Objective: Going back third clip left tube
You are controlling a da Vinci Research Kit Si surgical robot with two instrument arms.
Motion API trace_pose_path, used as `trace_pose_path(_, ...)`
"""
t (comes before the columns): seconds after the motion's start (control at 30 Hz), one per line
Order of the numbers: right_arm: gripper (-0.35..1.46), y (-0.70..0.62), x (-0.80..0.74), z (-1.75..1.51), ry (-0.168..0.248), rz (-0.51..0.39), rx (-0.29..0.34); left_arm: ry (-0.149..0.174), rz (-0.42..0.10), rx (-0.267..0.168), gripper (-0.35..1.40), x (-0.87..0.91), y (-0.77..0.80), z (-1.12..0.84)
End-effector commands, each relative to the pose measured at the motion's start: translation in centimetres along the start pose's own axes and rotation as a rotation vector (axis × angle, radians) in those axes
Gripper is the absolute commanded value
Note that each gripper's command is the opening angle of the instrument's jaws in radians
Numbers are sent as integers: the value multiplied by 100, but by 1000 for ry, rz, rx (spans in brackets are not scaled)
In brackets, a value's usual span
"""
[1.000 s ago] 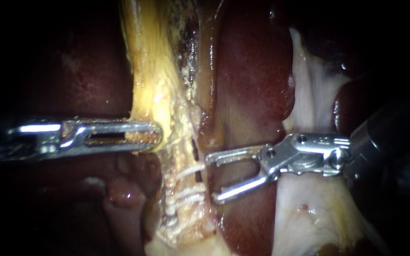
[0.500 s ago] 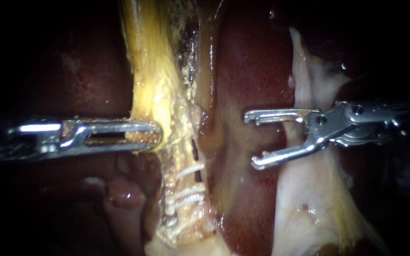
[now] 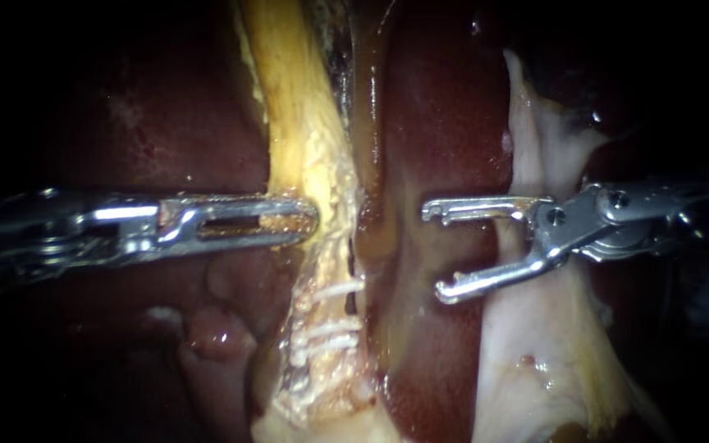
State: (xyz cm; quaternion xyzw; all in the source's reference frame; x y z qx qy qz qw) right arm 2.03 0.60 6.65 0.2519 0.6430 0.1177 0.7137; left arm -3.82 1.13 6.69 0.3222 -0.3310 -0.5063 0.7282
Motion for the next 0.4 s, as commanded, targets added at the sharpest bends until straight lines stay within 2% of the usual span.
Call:
trace_pose_path(0.03, 60, 1, 1, -1, 0, -1, 0, 2, 1, 2, -35, 0, 0, 0)
trace_pose_path(0.4, 60, 1, 4, -1, 0, -6, 1, 3, 0, 4, -35, 0, -2, 1)
